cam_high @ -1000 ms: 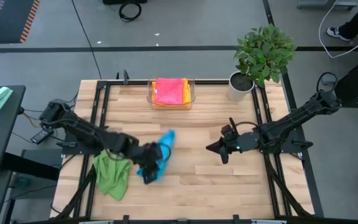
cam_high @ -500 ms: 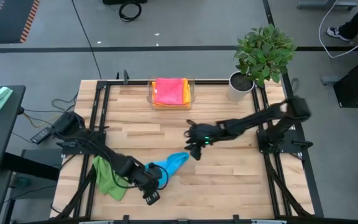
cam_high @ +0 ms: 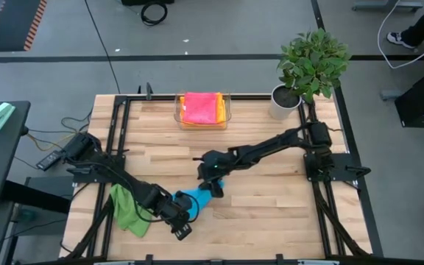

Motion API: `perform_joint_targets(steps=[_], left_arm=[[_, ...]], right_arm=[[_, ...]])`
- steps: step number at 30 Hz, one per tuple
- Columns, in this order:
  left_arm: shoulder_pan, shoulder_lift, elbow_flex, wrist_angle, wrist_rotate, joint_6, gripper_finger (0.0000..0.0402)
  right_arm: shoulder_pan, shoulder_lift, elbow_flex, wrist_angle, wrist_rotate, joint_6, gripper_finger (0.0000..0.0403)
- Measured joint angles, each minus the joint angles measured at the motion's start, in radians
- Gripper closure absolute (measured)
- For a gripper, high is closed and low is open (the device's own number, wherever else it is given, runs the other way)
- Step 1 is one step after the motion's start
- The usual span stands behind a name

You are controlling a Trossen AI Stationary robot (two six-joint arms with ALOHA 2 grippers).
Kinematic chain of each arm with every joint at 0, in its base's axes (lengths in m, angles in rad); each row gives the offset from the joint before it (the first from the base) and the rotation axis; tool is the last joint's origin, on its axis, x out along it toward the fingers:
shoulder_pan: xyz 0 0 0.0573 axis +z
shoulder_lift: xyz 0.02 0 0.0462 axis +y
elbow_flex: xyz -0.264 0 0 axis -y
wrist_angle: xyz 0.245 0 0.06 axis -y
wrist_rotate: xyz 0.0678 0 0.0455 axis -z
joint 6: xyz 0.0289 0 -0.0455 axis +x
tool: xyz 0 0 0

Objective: Fold microfiber towels
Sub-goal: Fold the blue microfiber towel

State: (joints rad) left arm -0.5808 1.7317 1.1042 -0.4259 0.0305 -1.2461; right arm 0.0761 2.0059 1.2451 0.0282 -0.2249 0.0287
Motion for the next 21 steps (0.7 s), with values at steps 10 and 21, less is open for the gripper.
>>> perform_joint_targets(steps=[10, 21], left_arm=[[-0.002, -0.001, 0.0, -0.007, 0.0, -0.006, 0.0371], [0.002, -0.018, 0.006, -0.088, 0.001, 0.035, 0.0386]], right_arm=[[0.0, 0.056, 0.02, -0.016, -0.039, -0.009, 0.0207], [-0.013, -0.052, 0.019, -0.182, -0.102, 0.008, 0.0393]])
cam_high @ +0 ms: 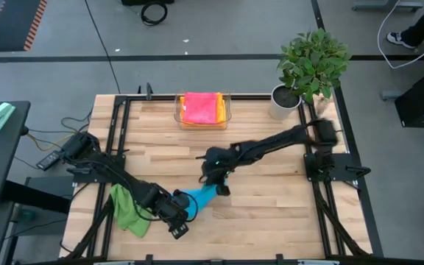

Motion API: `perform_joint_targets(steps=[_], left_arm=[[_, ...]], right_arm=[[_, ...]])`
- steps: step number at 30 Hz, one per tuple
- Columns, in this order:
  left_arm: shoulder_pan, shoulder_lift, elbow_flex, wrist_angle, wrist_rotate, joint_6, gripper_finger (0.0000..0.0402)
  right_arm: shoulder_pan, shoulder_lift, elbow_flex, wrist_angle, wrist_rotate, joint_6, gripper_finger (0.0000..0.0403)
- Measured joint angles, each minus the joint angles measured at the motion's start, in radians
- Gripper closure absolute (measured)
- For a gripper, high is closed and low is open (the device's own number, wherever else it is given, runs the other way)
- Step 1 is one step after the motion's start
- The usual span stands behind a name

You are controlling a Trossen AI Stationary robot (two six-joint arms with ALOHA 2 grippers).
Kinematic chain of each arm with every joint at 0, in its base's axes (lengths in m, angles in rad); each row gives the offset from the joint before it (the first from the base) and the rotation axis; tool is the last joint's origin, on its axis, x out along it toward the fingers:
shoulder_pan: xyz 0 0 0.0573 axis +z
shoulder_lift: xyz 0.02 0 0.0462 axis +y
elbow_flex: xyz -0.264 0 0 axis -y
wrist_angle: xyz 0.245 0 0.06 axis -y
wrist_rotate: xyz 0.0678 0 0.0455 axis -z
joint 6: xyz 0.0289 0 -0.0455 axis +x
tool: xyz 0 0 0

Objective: Fold microfiber towels
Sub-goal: Fold the blue microfiber towel

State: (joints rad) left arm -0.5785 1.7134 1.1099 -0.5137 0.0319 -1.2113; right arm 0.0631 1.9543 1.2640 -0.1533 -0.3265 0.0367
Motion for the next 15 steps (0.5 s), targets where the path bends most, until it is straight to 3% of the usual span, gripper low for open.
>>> perform_joint_targets(steps=[5, 9, 15], left_arm=[[0.031, -0.073, 0.111, -0.125, 0.021, 0.131, 0.0389], [0.064, -0.129, 0.257, -0.271, 0.021, 0.271, 0.0394], [0.122, -0.151, 0.52, -0.595, -0.012, 0.491, 0.0377]], right_arm=[[0.049, -0.272, 0.0, -0.195, 0.15, -0.006, 0.0398], [0.114, -0.484, 0.002, -0.209, 0.285, 0.013, 0.04], [0.155, -0.704, 0.002, -0.247, 0.603, -0.03, 0.04]])
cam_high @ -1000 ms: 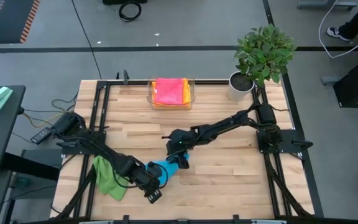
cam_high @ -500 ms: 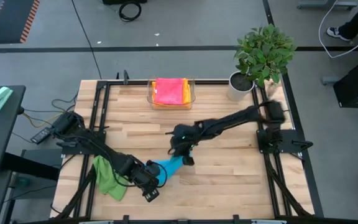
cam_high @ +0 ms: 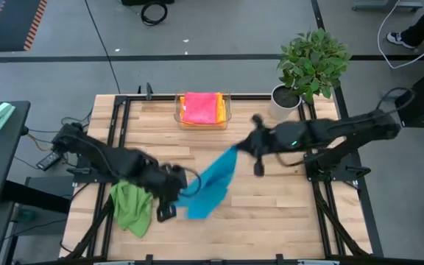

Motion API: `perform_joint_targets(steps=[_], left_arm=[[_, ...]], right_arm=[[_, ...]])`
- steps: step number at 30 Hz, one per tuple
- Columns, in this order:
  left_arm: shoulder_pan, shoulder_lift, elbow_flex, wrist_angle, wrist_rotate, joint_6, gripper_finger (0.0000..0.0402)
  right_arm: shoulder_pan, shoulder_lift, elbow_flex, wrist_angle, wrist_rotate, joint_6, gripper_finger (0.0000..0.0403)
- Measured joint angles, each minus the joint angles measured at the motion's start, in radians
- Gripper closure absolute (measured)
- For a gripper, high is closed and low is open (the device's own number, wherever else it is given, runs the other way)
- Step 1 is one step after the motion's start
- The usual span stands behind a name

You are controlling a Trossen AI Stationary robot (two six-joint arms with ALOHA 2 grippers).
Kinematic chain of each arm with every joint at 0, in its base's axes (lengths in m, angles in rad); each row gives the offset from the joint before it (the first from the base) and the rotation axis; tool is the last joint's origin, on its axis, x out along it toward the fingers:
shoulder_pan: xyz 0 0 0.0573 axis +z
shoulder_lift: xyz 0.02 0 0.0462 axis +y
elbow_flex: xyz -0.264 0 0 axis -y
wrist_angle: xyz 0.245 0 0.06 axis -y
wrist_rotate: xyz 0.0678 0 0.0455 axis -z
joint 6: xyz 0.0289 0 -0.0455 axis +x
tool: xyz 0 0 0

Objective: Fold microfiber towels
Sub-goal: Fold the blue microfiber towel

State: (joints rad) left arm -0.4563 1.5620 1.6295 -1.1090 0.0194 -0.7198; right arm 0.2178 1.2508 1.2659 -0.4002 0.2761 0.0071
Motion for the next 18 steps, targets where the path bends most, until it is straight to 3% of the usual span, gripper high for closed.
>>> perform_joint_targets(steps=[5, 9, 14, 18], left_arm=[[0.116, -0.002, 0.239, -0.295, -0.139, 0.153, 0.0393], [0.245, -0.002, 0.41, -0.414, -0.237, 0.292, 0.0389], [0.377, -0.002, 0.545, -0.446, -0.242, 0.37, 0.0387], [0.375, -0.002, 0.531, -0.462, -0.111, 0.324, 0.0393]], right_arm=[[-0.108, -0.093, 0.0, 0.003, 0.061, -0.157, 0.0401], [-0.239, -0.115, 0.0, 0.011, -0.035, -0.242, 0.0401], [-0.313, -0.136, -0.001, -0.007, -0.181, -0.255, 0.0401], [-0.273, -0.144, -0.001, -0.082, -0.266, -0.171, 0.0401]])
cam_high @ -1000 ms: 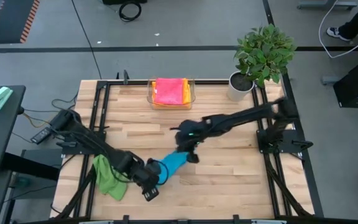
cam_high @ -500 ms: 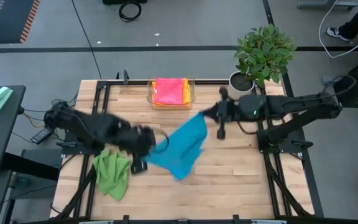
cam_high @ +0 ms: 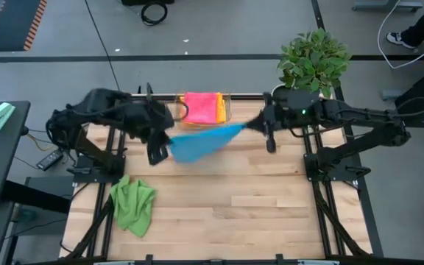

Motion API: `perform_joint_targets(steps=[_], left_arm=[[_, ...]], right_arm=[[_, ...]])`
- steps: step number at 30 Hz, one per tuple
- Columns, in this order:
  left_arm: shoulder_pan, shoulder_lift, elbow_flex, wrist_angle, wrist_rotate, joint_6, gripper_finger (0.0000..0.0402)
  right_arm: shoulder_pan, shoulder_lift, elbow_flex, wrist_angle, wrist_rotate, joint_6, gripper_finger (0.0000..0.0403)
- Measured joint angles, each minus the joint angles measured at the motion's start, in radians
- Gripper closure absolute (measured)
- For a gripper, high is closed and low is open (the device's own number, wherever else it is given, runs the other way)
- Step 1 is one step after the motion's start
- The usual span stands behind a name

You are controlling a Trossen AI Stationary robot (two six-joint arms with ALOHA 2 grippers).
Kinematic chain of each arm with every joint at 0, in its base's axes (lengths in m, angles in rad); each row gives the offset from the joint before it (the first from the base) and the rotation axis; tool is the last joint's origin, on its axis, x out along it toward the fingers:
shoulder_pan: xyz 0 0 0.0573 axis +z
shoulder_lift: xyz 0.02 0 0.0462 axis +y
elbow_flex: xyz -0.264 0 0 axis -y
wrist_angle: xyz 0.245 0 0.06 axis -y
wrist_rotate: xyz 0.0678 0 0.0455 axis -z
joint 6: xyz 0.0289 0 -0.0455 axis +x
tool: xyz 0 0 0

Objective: Fold microfiber towels
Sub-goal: Fold the blue microfiber towel

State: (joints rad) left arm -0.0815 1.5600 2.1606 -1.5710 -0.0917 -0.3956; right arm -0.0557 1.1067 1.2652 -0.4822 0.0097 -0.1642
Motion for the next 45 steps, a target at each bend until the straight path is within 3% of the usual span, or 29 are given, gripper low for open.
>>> perform_joint_targets(steps=[3, 7, 10, 16, 20, 24, 29, 35, 40, 45], left_arm=[[-0.082, 0.004, -0.09, 0.006, 0.086, -0.105, 0.0384], [-0.259, 0.017, -0.312, 0.097, 0.093, -0.251, 0.0391], [-0.378, 0.02, -0.534, 0.324, 0.088, -0.389, 0.0395], [-0.525, 0.093, -0.908, 0.981, 0.089, -0.652, 0.0377], [-0.551, 0.144, -0.997, 1.109, 0.126, -0.76, 0.0392], [-0.533, 0.143, -0.999, 1.046, 0.136, -0.741, 0.039], [-0.449, 0.131, -0.969, 0.908, 0.106, -0.534, 0.0386], [-0.302, 0.132, -0.97, 0.777, 0.092, -0.321, 0.0391], [-0.201, 0.135, -0.97, 0.759, 0.092, -0.162, 0.0371], [-0.126, 0.135, -0.978, 0.76, 0.081, -0.081, 0.0387]], right_arm=[[0.101, 0.01, 0.0, -0.099, -0.042, 0.098, 0.0402], [0.317, 0.046, -0.067, -0.12, -0.014, 0.247, 0.0402], [0.482, 0.084, -0.185, -0.024, 0.075, 0.391, 0.0402], [0.727, 0.222, -0.476, 0.361, 0.259, 0.742, 0.0402], [0.804, 0.316, -0.542, 0.512, 0.324, 0.959, 0.0402], [0.803, 0.349, -0.509, 0.475, 0.367, 1.031, 0.0402], [0.684, 0.342, -0.486, 0.326, 0.396, 1.074, 0.0402], [0.526, 0.348, -0.486, 0.207, 0.396, 1.019, 0.0402], [0.426, 0.348, -0.486, 0.189, 0.39, 0.952, 0.0402], [0.361, 0.364, -0.489, 0.192, 0.349, 0.943, 0.0402]])
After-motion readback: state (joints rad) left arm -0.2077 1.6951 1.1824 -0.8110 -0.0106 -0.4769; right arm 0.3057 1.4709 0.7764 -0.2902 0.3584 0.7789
